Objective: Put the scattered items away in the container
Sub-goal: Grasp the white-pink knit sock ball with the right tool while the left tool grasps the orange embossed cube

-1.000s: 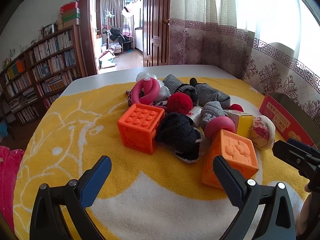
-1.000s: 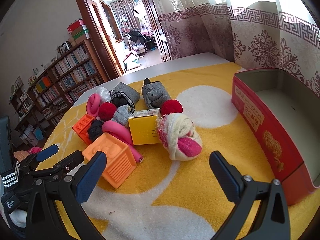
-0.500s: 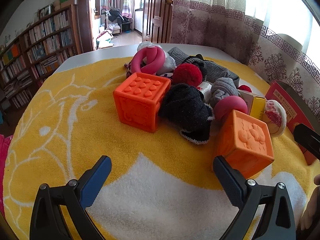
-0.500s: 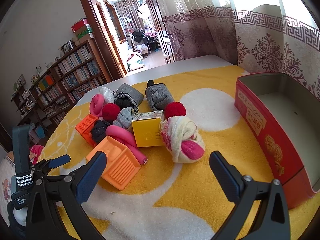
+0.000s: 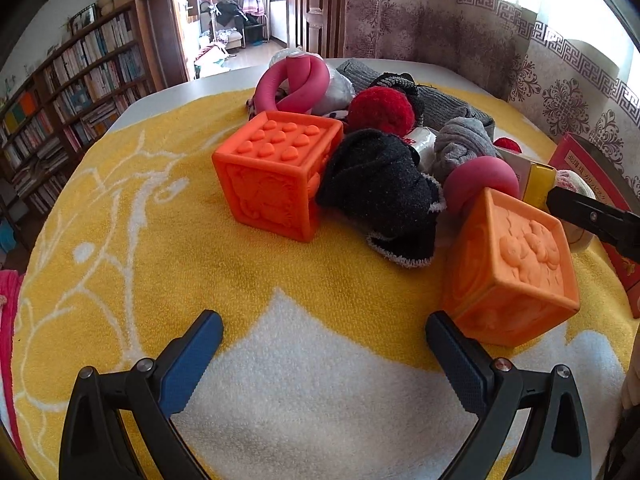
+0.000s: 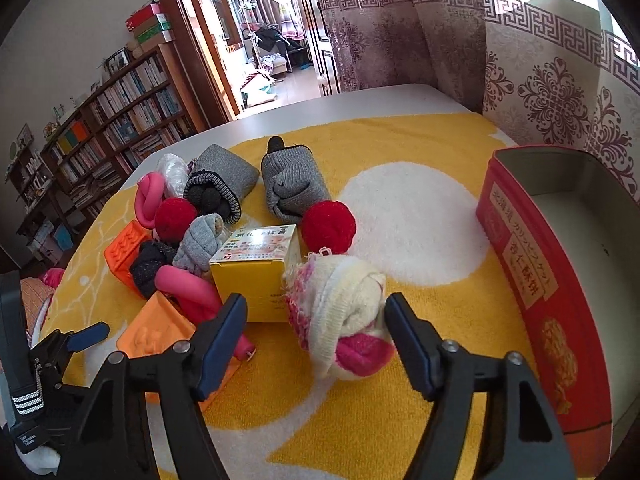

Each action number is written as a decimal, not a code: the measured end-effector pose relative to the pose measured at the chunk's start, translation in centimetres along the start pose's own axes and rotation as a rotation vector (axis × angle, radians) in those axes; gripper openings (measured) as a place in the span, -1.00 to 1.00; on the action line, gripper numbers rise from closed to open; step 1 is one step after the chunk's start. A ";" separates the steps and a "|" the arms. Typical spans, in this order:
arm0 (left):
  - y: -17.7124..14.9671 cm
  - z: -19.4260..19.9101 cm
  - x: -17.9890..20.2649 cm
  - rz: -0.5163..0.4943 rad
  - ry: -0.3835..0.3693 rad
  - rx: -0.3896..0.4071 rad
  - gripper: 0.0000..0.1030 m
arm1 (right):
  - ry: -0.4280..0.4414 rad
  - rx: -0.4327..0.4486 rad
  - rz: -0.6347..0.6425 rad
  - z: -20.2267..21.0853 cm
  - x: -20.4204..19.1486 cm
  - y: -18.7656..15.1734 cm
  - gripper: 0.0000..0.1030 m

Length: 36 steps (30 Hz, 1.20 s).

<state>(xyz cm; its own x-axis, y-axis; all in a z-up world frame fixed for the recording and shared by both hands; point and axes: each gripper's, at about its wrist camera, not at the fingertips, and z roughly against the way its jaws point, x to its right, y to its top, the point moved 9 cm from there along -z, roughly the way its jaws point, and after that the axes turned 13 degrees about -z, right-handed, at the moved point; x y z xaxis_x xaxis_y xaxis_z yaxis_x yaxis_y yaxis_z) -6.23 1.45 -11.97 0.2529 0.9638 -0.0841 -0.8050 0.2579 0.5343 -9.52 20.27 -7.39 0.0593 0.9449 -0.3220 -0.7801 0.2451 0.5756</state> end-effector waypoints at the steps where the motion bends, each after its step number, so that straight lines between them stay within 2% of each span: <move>1: 0.0 0.0 -0.1 0.000 0.000 -0.001 1.00 | -0.007 -0.002 0.004 -0.2 0.1 0.0 0.45; 3: -0.1 0.0 -0.1 0.000 0.000 0.000 1.00 | -0.018 -0.002 0.007 -0.6 0.4 0.2 0.37; 5: 0.0 0.0 0.0 0.000 0.000 0.000 1.00 | -0.039 0.008 0.005 -0.8 0.9 0.4 0.13; 7: -0.1 0.0 -0.1 0.000 0.000 0.000 1.00 | -0.050 0.029 0.002 -0.7 1.2 0.5 0.06; 12: -0.3 0.5 -0.4 0.011 -0.024 0.016 1.00 | -0.045 0.063 0.012 -0.4 1.2 0.3 0.04; 17: -0.1 3.4 -0.4 0.051 -0.150 0.133 1.00 | -0.021 0.074 -0.019 -0.4 1.5 0.6 0.04; 19: 0.0 4.6 0.3 0.032 -0.187 0.164 1.00 | -0.011 0.073 -0.035 -0.5 1.8 0.7 0.04; 21: 0.1 5.2 1.8 -0.033 -0.194 0.161 0.99 | -0.006 0.075 -0.042 -0.4 1.8 0.8 0.04; 22: 0.3 5.2 2.7 -0.064 -0.198 0.158 0.97 | -0.004 0.076 -0.043 -0.4 1.8 0.8 0.04; 24: 0.4 5.2 4.3 -0.107 -0.227 0.147 0.74 | 0.000 0.077 -0.047 -0.4 1.9 0.8 0.04; 26: 0.8 4.7 5.8 -0.139 -0.264 0.121 0.25 | 0.004 0.075 -0.052 -0.3 1.9 0.8 0.04; 31: 1.7 3.5 7.8 -0.155 -0.323 0.076 0.23 | 0.013 0.078 -0.060 -0.2 2.0 0.8 0.04; 36: 2.2 3.4 8.6 -0.130 -0.340 0.058 0.23 | 0.019 0.077 -0.065 -0.2 2.1 0.8 0.04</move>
<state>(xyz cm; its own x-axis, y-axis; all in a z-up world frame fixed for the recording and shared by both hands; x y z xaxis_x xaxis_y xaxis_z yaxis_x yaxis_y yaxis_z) -4.03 10.12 -8.64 0.5232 0.8431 0.1245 -0.7250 0.3635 0.5850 -10.13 22.36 -7.76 0.0954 0.9224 -0.3743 -0.7245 0.3222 0.6093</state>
